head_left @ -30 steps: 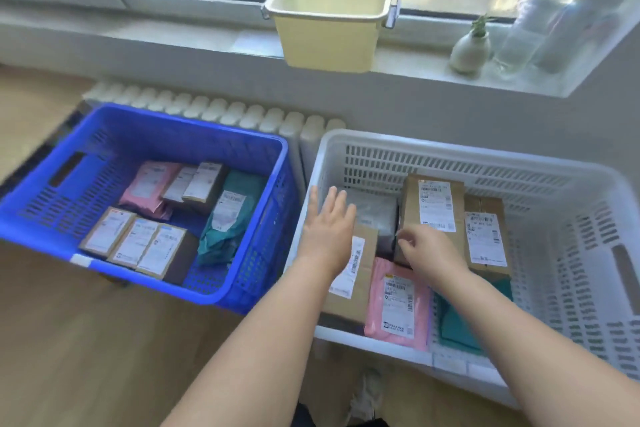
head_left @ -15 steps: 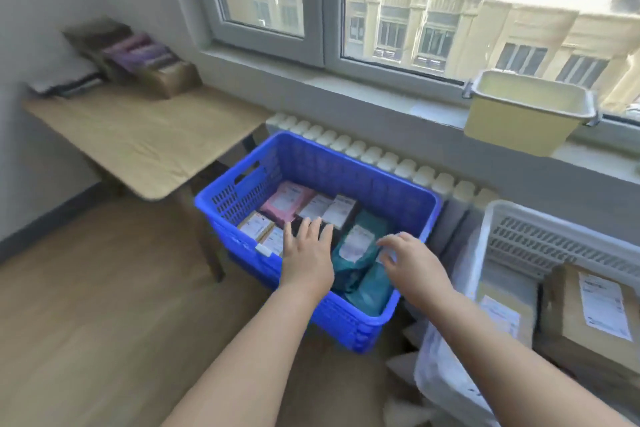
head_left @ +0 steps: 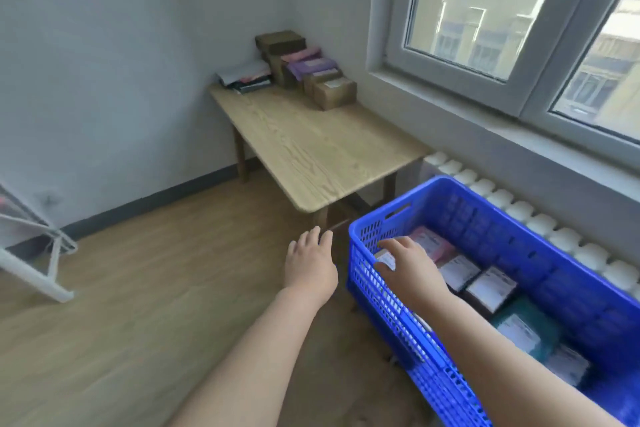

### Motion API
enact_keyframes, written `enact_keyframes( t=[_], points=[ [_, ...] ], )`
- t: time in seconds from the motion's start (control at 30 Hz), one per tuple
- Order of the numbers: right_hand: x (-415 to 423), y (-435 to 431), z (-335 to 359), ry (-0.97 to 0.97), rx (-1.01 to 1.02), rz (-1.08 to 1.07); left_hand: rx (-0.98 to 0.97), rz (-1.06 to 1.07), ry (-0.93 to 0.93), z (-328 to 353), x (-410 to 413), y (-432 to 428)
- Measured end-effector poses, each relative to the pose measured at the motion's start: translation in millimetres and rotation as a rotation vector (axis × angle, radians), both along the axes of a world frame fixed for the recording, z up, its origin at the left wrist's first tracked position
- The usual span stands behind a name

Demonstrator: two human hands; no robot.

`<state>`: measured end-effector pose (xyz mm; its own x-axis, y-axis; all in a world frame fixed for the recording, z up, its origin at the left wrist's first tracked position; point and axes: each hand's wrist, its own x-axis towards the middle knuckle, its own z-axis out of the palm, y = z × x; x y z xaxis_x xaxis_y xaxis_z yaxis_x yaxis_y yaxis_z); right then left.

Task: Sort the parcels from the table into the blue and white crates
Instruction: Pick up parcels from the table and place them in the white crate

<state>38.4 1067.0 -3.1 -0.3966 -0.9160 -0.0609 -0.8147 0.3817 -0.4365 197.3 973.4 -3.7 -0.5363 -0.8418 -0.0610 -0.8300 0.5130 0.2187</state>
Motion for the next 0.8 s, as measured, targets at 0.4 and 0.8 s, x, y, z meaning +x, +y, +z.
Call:
enact_keyframes(
  t=[0.4, 0.8],
  points=[
    [-14, -261, 7, 0.002, -0.02, 0.193, -0.042, 0.14, -0.032, 20, 8, -217],
    [25, -517, 3, 0.004, -0.044, 0.165, -0.034, 0.094, -0.011, 13, 40, -469]
  ],
)
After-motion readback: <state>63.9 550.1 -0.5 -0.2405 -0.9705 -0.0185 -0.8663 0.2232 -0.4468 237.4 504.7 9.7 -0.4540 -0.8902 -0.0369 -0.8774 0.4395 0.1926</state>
